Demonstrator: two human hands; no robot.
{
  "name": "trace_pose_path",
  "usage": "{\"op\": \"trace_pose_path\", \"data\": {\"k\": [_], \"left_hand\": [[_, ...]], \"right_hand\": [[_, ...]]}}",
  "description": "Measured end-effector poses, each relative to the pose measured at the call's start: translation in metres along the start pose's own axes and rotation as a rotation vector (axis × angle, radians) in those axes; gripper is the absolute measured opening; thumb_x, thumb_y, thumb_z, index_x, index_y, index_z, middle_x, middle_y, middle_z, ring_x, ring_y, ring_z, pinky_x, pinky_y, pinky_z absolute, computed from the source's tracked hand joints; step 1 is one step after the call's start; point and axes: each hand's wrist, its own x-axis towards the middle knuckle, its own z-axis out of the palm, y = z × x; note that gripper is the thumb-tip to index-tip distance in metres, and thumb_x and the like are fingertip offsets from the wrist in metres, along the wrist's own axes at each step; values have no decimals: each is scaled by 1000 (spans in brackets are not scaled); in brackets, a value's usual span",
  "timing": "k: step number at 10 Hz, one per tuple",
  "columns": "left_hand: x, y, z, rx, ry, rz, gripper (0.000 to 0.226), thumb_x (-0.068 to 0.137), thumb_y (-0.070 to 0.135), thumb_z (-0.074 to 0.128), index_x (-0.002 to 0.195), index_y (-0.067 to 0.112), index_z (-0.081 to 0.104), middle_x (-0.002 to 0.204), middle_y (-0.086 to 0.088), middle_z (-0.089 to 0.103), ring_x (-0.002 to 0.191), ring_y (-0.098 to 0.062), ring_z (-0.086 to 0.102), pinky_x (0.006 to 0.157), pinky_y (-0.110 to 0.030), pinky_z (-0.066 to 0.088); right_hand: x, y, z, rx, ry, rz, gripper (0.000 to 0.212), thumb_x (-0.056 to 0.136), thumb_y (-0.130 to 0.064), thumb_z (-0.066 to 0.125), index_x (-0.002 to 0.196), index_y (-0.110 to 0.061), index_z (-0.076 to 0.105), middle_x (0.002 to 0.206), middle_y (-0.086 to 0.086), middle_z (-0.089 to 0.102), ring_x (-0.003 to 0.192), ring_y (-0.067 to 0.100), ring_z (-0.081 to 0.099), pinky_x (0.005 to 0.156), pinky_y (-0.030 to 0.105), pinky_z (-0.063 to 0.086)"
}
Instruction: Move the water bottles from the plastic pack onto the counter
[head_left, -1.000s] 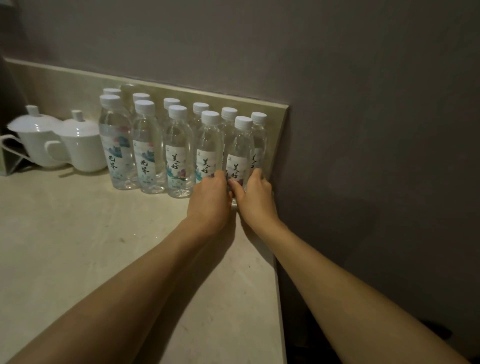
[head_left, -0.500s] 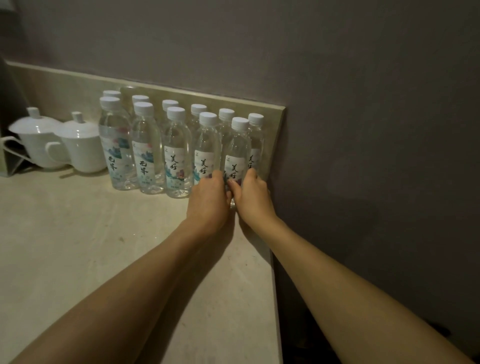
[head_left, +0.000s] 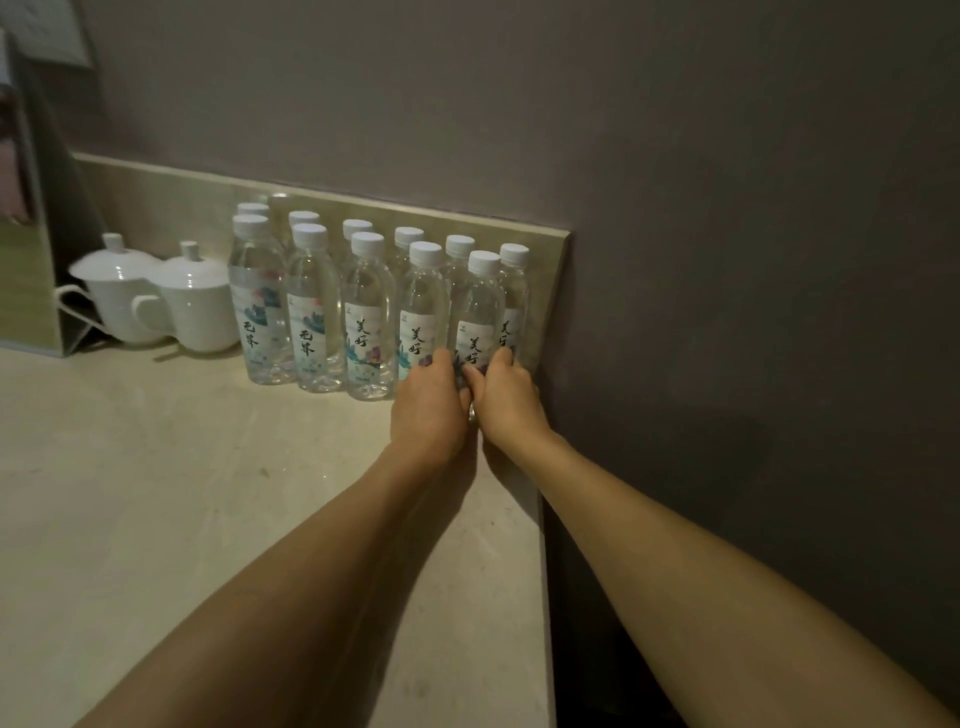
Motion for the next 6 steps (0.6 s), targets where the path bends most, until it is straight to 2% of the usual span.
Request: {"op": "trace_pose_path", "data": {"k": [1,2,4,5,6], "left_hand": [[1,0,2,-3,18,-4,17,96,14,54,111,6,57,105,-15,65,95,-33,61,73,-39,46],[-1,0,1,1,-8,-17,17,95,16,54,109,6,56,104,-16,65,94,-34,62,73,-41,49],[-6,3,-18,35,-36,-54,21,92,25,58,100,7,65,95,-14,71,89,-32,66,77,-40,55],[-10,7,-31,63,-21,-55,19,93,25,54,93,11,67,89,-10,71,83,-29,66,76,-42,57],[-12,7,-42,42,34,-50,23,94,21,47,84,10,64,82,-8,68,78,-30,63,67,-37,50]], "right_hand": [[0,0,0,7,2,-8,42,100,-37,43,123,-2,43,125,22,54,113,39,54,77,34,37],[-3,0,-2,37,-14,-4,45,99,-38,45,123,0,44,127,22,54,114,39,53,85,40,44],[-10,-4,-12,26,1,9,54,96,-38,51,129,4,44,131,23,52,117,40,53,90,42,45],[-15,-10,-19,16,66,-3,49,96,-38,50,127,0,46,128,19,54,112,36,56,88,42,47],[-25,-18,-25,16,152,-13,43,97,-37,48,124,-4,47,126,16,55,110,34,56,85,40,45]]}}
